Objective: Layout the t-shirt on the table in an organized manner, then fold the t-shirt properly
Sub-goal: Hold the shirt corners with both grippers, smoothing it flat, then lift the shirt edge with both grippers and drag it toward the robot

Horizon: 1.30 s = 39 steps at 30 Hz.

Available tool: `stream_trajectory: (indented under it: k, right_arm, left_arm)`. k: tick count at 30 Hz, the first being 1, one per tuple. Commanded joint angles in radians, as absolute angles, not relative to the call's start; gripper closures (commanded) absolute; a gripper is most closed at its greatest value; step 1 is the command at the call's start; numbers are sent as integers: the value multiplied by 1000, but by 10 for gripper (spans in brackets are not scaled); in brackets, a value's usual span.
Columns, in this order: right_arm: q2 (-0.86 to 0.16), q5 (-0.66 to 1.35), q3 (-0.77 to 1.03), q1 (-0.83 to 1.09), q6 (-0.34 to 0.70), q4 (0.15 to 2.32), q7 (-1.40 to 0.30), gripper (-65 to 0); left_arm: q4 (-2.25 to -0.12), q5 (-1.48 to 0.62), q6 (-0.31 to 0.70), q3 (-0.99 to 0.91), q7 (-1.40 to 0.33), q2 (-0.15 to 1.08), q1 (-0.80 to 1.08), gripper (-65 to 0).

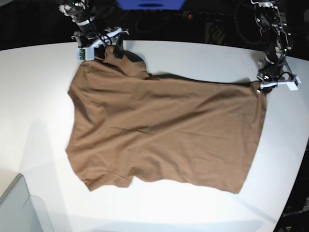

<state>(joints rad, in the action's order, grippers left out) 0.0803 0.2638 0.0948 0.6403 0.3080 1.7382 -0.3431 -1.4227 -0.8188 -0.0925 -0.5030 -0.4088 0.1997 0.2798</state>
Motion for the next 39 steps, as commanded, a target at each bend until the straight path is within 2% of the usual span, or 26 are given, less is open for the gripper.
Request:
stream_trajectory:
  k: [1,4,6,9,16,22,30,39]
  right_arm:
    - [82,243,93,656,298,1724,-441,-358]
    - [82,243,93,656,298,1721,-441,-278]
    - [82,243,93,656,298,1721,-441,-183]
    - [82,243,93,656,298,1721,-446,0]
    - [77,249,102,656,303,1744,-432,0]
    - [82,255,162,665,305,1867,-338,0]
    - [73,437,291,656,305,2002,-334,0]
    - [70,601,420,657,306,2012,-334,0]
  left_arm:
    - [-1440,-829,-87,-507,-397,214,285,-1]
    - [-1440,-829,-87,-507,-397,214,285,-1]
    - [-1440,-829,-87,-507,-397,214,285,-1]
    - [-1440,-829,-87,-507,-397,214,285,-1]
    - [-1503,-829,-87,-515,-397,214,294,-1]
    - [-1587,-831,-87,-516,-397,216,323,-1]
    - [-1722,-822,-87,-516,-395,217,375,-1]
    - [-1854,-822,-87,-516,-395,209,478,-1]
